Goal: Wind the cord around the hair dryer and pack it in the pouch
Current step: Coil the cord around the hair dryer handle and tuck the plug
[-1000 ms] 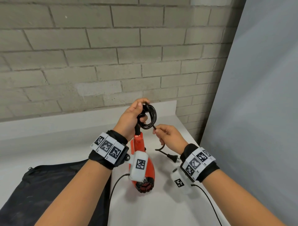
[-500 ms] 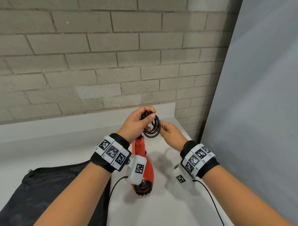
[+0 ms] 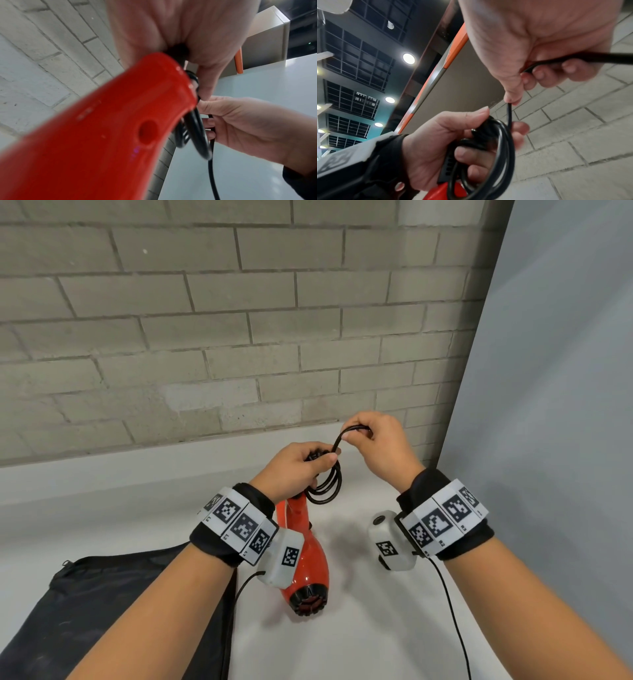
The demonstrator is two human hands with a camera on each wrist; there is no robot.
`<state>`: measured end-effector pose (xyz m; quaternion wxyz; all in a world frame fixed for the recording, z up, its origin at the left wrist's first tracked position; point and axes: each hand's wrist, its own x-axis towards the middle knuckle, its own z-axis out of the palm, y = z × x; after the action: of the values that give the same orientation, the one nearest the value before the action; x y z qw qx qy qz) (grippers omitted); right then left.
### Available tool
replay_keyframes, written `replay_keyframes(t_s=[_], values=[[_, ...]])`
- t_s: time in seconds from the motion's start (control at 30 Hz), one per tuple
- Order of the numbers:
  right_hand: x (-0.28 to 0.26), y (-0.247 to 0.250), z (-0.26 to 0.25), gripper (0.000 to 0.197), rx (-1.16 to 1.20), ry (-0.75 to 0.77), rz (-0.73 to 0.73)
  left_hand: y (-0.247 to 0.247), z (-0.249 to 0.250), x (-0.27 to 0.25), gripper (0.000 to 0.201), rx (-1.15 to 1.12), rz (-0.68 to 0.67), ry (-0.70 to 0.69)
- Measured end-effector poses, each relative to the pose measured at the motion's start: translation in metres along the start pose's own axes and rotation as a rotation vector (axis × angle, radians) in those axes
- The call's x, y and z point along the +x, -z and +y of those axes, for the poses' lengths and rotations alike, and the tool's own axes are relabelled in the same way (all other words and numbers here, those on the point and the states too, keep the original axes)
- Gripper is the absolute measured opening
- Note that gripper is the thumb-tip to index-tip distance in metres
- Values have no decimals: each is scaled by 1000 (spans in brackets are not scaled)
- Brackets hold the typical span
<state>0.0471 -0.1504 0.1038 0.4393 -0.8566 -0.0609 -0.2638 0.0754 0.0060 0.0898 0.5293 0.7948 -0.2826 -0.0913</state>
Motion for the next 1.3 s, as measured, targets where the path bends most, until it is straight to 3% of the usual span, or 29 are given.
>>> replay_keyframes(t_s=[0.07,0.27,0.43,0.57,0.77,0.93,1.0,1.1,1.23,1.3], values=[[-2,1,-2,8,19,6,6,0,0,0,18,-18,6,-17],[-11,7,20,7,88,-79,14,-3,-5,1,18,-199,221,-65],[-41,-6,74,6,23,-318,-278,-3,-7,5,19,-319,323,-68],[-62,-23,101,27,-148,-453,-597,-2,-6,6,17,-358,323,-62],[-72,-44,112,45,-203,-470,-670,-4,-5,4,17,-368,284,-66],[-71,-60,116,9,-179,-474,-682,-4,-4,3,17,-376,283,-74],[-68,-60,117,11,-204,-490,-607,-3,-3,2,17,-380,286,-77],[-55,-50,104,22,-14,-465,-313,0,-5,1,17,-378,286,-71],[-38,-29,56,31,369,-188,225,3,-7,2,18,-332,309,-76],[-35,-20,28,27,567,-1,331,2,-7,3,19,-328,315,-81]])
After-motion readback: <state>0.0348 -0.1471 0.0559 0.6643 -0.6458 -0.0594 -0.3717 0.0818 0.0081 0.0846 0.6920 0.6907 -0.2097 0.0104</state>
